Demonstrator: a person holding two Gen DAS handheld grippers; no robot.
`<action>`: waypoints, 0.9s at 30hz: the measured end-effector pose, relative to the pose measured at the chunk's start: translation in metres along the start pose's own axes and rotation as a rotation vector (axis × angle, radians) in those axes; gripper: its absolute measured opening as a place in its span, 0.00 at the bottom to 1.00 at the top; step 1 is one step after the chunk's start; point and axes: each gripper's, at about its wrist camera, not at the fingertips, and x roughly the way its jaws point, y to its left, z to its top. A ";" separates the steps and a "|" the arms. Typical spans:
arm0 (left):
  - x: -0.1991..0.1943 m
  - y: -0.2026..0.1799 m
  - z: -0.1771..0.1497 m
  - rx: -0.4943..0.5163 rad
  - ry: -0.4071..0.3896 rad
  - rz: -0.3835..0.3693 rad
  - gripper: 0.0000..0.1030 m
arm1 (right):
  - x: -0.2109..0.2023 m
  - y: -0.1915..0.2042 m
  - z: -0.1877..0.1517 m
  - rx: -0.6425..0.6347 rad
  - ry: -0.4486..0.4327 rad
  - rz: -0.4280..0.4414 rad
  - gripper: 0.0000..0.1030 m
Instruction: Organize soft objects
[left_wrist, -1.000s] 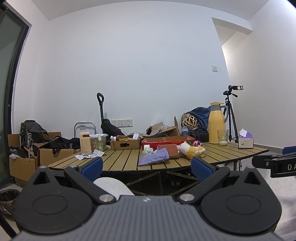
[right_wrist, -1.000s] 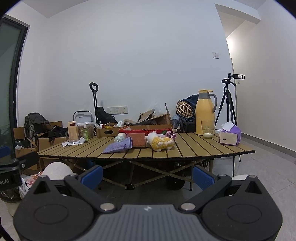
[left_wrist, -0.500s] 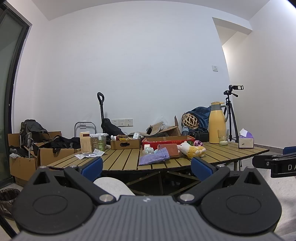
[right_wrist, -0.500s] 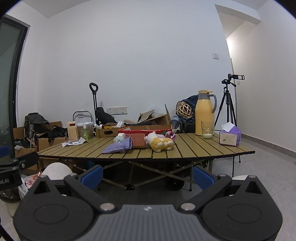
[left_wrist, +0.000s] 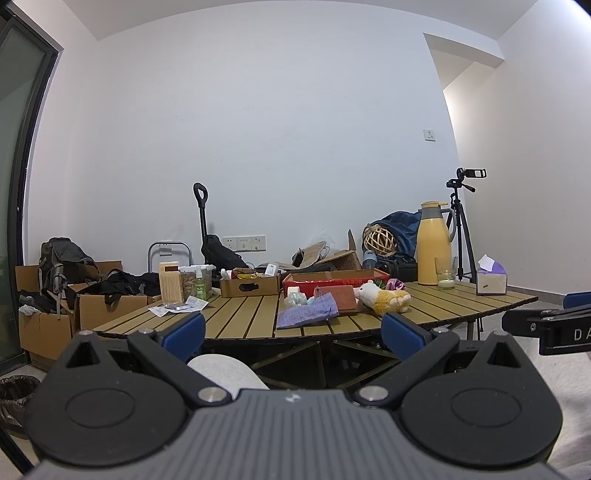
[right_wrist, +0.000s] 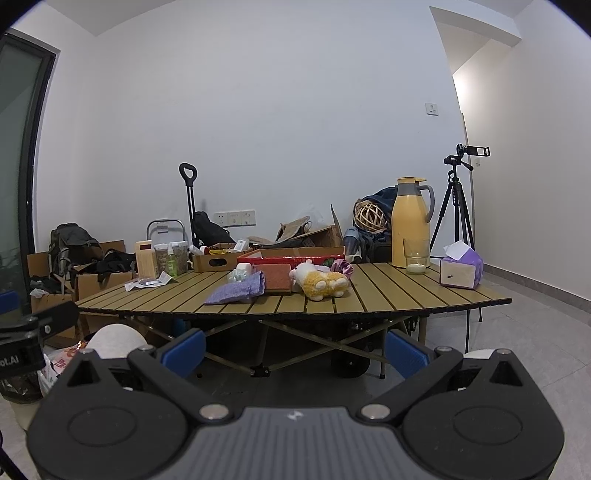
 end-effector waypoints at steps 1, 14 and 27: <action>0.000 -0.001 0.000 -0.001 0.000 0.001 1.00 | 0.001 0.000 0.000 -0.001 0.000 0.000 1.00; 0.002 -0.001 0.001 0.002 0.004 -0.001 1.00 | 0.005 0.002 0.000 -0.001 0.001 0.001 1.00; 0.012 0.003 0.006 -0.012 0.003 -0.002 1.00 | 0.009 0.001 0.005 -0.012 -0.023 0.006 1.00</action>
